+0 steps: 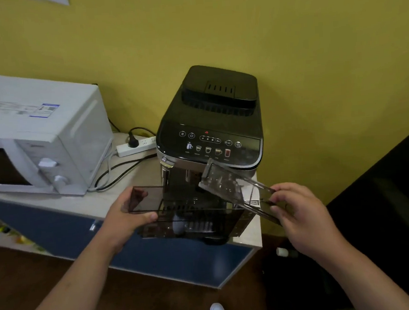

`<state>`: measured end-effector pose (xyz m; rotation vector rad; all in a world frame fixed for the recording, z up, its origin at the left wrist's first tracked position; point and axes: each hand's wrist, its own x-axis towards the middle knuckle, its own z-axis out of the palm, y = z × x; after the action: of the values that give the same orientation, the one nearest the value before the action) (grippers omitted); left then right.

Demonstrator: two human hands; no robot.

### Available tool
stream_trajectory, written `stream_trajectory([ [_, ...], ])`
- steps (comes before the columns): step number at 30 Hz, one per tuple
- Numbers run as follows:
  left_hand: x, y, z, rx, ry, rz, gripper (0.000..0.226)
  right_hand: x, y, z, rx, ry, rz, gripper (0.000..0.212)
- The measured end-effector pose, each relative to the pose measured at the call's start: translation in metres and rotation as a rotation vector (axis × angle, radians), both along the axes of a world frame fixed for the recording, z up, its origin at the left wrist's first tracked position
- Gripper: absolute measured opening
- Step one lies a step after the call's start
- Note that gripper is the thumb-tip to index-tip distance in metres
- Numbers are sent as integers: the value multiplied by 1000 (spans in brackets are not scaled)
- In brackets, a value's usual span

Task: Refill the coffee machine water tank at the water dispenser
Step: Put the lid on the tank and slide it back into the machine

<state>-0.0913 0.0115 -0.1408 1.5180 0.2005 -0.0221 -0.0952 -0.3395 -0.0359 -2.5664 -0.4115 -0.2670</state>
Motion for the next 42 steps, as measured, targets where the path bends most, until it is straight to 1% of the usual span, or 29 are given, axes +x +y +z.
stream_trajectory([
  [2,-1,-1,1,-3,2,6,55,6,20,-1,-24,40,73,20],
  [4,-1,-1,1,-2,9,7,54,12,40,-1,-38,88,136,22],
  [7,0,1,1,-20,21,-5,56,21,65,-1,-81,120,222,13],
  [10,-3,4,3,17,8,-45,68,28,88,1,-125,134,280,14],
  [12,-3,4,-1,11,21,-28,71,31,102,1,-127,145,300,14],
  [17,-4,2,-6,-17,78,42,71,43,120,-2,-185,159,311,13],
  [23,-2,5,-6,24,50,29,69,50,127,-9,-255,160,309,11],
  [26,-3,4,-4,48,38,25,66,52,128,-14,-265,175,302,11],
  [30,-6,6,-4,60,28,11,69,53,127,-20,-266,179,288,13],
  [42,-5,7,-6,64,14,4,65,54,124,-31,-311,174,302,19],
])
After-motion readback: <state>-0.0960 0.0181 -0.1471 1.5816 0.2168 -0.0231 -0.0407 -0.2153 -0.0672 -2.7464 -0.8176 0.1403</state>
